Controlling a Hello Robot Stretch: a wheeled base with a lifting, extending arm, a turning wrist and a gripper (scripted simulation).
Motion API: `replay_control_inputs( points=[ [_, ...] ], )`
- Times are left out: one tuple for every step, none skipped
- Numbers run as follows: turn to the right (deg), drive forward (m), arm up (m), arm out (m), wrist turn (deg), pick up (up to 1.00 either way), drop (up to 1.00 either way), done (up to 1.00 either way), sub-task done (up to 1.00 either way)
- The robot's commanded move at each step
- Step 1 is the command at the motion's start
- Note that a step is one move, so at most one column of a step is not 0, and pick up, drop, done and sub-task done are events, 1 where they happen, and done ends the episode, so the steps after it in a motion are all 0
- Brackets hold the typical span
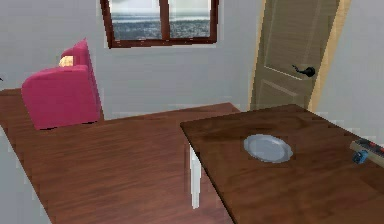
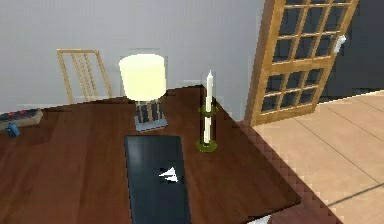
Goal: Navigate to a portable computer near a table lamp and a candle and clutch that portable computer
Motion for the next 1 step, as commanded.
replay_control_inputs(
  points=[
    [0.0,0.00,0.00,0.00,0.0,1.00,0.00,0.00,0.00]
  ],
)
